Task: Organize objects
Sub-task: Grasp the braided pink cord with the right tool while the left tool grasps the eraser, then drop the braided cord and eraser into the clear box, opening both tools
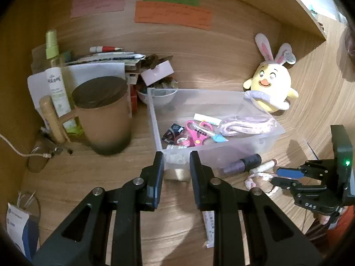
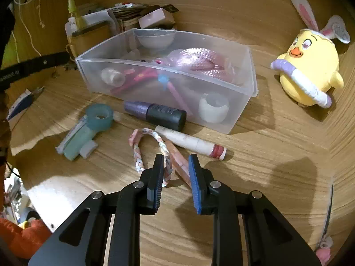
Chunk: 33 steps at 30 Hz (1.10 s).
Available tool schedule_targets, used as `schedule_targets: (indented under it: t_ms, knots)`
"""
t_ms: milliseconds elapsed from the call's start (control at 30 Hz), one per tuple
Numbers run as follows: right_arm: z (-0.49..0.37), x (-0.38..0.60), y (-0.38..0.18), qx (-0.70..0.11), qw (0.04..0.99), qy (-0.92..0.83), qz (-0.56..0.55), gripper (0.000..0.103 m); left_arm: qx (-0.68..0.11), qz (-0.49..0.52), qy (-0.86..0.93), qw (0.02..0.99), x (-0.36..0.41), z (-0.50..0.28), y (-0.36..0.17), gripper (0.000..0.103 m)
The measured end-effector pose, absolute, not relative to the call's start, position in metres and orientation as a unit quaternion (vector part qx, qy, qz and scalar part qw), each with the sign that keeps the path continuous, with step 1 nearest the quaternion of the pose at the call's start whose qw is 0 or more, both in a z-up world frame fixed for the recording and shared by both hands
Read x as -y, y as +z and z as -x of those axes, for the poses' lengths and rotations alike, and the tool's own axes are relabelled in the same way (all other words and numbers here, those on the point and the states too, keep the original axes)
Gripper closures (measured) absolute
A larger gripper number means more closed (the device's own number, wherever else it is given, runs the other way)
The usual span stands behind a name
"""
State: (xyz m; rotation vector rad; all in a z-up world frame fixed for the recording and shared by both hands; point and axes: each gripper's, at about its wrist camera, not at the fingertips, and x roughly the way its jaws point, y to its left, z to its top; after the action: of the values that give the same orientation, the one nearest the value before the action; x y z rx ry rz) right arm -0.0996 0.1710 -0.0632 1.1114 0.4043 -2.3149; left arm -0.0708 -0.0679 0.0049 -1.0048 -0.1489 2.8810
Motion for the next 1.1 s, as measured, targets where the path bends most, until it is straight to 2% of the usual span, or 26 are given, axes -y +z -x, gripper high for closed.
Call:
schedule_targets:
  t_ms: [100, 233, 467, 900, 1000, 1100]
  knots:
    - [0.102, -0.165, -0.067, -0.158, 0.270, -0.856, -0.412, 0.083, 0.045, 0.327, 0.943, 0.047, 0.065, 0.073, 0.006, 0.082]
    - [0.103, -0.156, -0.072, -0.162, 0.279, -0.855, -0.407, 0.090, 0.040, 0.326, 0.943, 0.048, 0.060, 0.079, 0.008, 0.082]
    - [0.093, -0.152, -0.059, -0.170, 0.280, -0.867, -0.376, 0.091, 0.042, 0.335, 0.939, 0.061, 0.064, 0.077, 0.008, 0.082]
    - [0.087, -0.125, -0.055, -0.165, 0.331, -0.840, -0.397, 0.090, 0.010, 0.443, 0.894, 0.064, 0.066, 0.056, -0.056, 0.082]
    - [0.087, -0.111, -0.063, -0.177, 0.325, -0.834, -0.410, 0.089, 0.007, 0.444, 0.893, 0.068, 0.065, 0.055, -0.059, 0.073]
    - [0.097, -0.103, -0.072, -0.180, 0.313, -0.826, -0.432, 0.087, 0.012, 0.448, 0.891, 0.068, 0.065, 0.058, -0.062, 0.073]
